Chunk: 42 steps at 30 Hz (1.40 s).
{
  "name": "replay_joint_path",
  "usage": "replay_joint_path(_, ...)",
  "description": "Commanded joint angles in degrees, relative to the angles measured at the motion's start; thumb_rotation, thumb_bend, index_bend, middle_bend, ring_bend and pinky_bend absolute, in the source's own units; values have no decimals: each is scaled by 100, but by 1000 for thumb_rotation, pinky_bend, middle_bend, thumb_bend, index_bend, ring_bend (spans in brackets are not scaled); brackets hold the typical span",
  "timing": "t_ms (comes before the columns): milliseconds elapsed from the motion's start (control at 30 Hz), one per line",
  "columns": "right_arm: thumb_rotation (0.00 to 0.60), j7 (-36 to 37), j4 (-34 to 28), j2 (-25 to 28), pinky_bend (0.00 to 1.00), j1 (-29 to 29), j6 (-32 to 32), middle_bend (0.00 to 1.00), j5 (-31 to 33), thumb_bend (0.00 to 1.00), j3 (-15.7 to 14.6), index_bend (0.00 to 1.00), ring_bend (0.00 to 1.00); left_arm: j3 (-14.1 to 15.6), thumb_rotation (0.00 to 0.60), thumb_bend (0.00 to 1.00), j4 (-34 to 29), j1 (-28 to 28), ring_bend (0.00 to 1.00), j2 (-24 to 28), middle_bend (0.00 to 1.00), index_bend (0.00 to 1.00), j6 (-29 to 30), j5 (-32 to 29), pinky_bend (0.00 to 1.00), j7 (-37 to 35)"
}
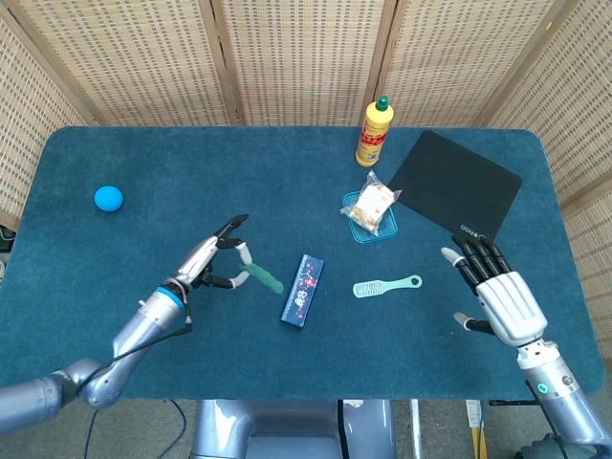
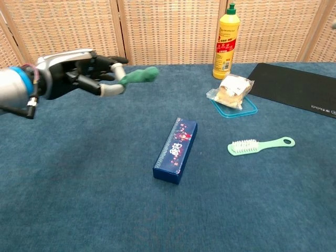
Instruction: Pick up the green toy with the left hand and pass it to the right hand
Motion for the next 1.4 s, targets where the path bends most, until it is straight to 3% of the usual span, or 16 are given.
replay_joint_path(33, 600, 384, -33, 215, 0, 325, -169, 0, -234, 0, 90, 173, 0, -207, 600, 613, -140, -319, 0, -276, 0, 766, -135, -441, 0, 404)
replay_joint_path(300, 600, 917, 122, 156, 0, 765, -218, 56, -502, 0, 183, 323, 0, -461, 600, 615, -140, -814, 0, -849, 0, 770, -209, -1303, 0, 933)
replay_joint_path(567, 600, 785, 312, -53, 0, 1022, -213, 95, -809, 16, 145, 405, 0, -657, 600, 625, 27, -1028, 0, -1273, 0, 773, -193, -1799, 0, 931)
replay_joint_path(1067, 600, 237, 139, -361, 0, 1492, -564, 130, -782, 119, 209, 461, 0, -767, 600, 626, 189, -1119, 0, -1499, 0, 778, -326, -1884, 0, 734)
replay_joint_path(1400, 600, -108, -208, -480, 0, 1788, -923, 140, -394, 214, 370, 487, 0, -766, 600, 647, 306, -1211, 0, -1640, 0, 780, -334, -1958, 0, 826)
